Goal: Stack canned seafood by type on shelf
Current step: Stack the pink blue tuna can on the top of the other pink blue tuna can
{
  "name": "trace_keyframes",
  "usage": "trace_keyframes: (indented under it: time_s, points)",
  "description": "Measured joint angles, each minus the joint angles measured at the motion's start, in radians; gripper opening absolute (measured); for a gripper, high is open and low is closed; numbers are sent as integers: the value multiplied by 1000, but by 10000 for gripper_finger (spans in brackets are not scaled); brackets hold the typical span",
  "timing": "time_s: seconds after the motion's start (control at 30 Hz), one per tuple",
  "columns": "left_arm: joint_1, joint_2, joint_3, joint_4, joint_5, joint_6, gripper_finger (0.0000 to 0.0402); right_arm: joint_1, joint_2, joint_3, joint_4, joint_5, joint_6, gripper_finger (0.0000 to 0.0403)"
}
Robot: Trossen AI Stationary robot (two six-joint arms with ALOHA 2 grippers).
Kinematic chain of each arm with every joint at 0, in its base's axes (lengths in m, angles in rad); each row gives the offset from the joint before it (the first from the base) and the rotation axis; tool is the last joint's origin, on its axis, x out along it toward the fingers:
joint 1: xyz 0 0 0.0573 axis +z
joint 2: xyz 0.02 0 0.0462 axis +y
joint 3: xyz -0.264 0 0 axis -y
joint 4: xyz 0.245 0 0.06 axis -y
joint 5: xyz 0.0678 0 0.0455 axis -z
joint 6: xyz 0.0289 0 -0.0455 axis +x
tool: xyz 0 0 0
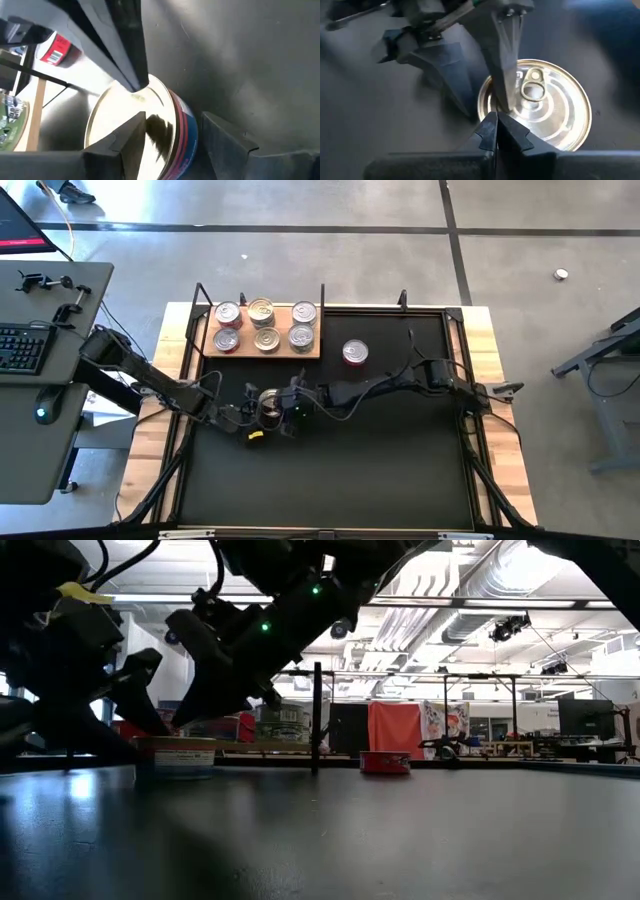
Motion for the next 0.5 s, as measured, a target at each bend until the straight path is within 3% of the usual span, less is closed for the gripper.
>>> trace_keyframes:
  time_s: [0.2,0.5]
  points:
    - [0,43,3,19,-13,-39,131,32,-42,1,-45,19,-32,0]
    - [-1,38,3,44,-26,-49,8,124,-148,2,-341,234,-22,0]
